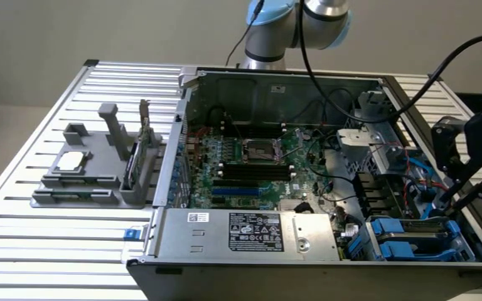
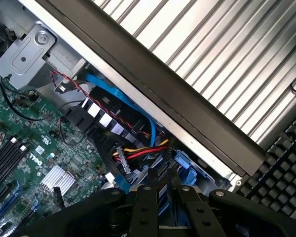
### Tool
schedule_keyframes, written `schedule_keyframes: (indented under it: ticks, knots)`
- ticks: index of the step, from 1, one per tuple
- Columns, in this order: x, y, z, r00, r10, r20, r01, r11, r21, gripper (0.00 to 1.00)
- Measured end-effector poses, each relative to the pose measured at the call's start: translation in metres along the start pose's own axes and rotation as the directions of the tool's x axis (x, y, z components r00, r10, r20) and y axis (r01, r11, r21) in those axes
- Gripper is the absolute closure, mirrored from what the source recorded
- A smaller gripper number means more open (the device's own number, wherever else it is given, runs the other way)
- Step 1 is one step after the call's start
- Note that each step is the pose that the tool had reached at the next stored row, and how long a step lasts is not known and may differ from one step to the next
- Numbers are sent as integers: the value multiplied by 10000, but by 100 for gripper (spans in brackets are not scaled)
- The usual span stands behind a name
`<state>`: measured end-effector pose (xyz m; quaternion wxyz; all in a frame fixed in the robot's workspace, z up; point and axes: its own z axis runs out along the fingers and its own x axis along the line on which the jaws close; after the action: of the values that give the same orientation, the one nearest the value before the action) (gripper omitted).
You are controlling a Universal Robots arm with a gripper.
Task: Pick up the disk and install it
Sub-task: 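Insert the first disk wire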
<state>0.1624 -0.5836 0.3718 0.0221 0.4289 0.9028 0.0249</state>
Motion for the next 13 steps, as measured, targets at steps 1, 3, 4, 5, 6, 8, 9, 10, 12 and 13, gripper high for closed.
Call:
schedule_keyframes:
  ticks: [1,3,4,5,6,8,9,10,12,13]
  knots:
    - [0,-1,5,10000,67,7,-67,10000,3,78]
    - [0,-2,14,9998,200,22,-200,9998,11,78]
    - [0,-2,19,9996,270,29,-270,9996,14,78]
    - [0,-2,25,9994,339,35,-339,9994,17,78]
    - [-1,-3,30,9992,407,43,-407,9992,20,78]
    - [-1,-4,40,9985,547,57,-547,9985,26,78]
    - [-1,-4,45,9981,610,65,-610,9981,29,78]
    - [-1,-5,50,9977,673,73,-674,9977,33,78]
    - [-2,-5,59,9969,781,90,-781,9969,42,78]
    - [-3,-3,62,9965,830,102,-830,9965,48,78]
